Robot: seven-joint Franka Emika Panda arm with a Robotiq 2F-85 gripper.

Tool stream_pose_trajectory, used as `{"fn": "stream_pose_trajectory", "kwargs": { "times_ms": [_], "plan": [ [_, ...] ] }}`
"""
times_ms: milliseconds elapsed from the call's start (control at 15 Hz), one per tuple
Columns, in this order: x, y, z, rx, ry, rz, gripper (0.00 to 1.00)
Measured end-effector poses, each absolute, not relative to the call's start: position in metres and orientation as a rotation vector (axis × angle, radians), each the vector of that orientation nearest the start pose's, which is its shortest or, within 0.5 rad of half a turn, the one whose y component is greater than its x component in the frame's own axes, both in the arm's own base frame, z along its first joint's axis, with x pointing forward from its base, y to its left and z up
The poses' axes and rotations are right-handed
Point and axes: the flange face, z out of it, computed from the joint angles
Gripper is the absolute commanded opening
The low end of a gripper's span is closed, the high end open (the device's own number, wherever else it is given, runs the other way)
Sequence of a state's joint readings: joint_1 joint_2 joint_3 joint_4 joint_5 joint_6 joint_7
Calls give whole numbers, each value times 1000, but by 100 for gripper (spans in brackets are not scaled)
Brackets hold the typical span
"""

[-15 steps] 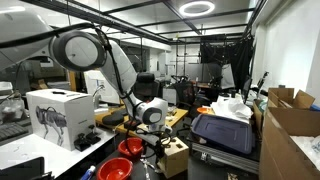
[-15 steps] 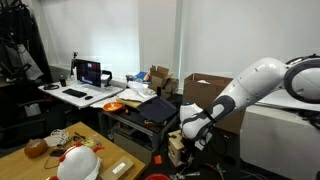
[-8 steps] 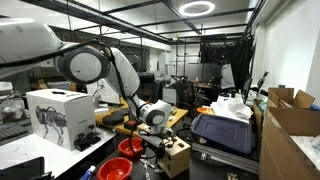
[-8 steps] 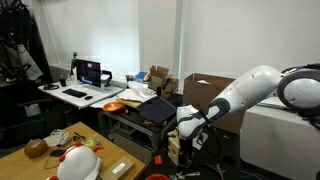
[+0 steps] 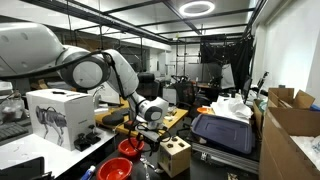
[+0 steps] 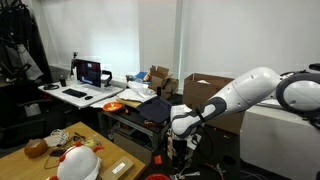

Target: Move one fork towards you

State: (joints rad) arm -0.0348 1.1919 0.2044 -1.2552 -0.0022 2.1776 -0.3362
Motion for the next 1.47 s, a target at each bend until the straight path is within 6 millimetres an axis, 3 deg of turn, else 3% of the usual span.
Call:
{"fn": "stream_pose_trajectory", "kwargs": {
  "times_ms": [467,867,1467],
  "plan": [
    [682,103,13,-2778,-690,345,100],
    [665,100,-3,-2771,-740,409,100],
    [666,91,-7,-2826,-810,413,100]
  ]
}}
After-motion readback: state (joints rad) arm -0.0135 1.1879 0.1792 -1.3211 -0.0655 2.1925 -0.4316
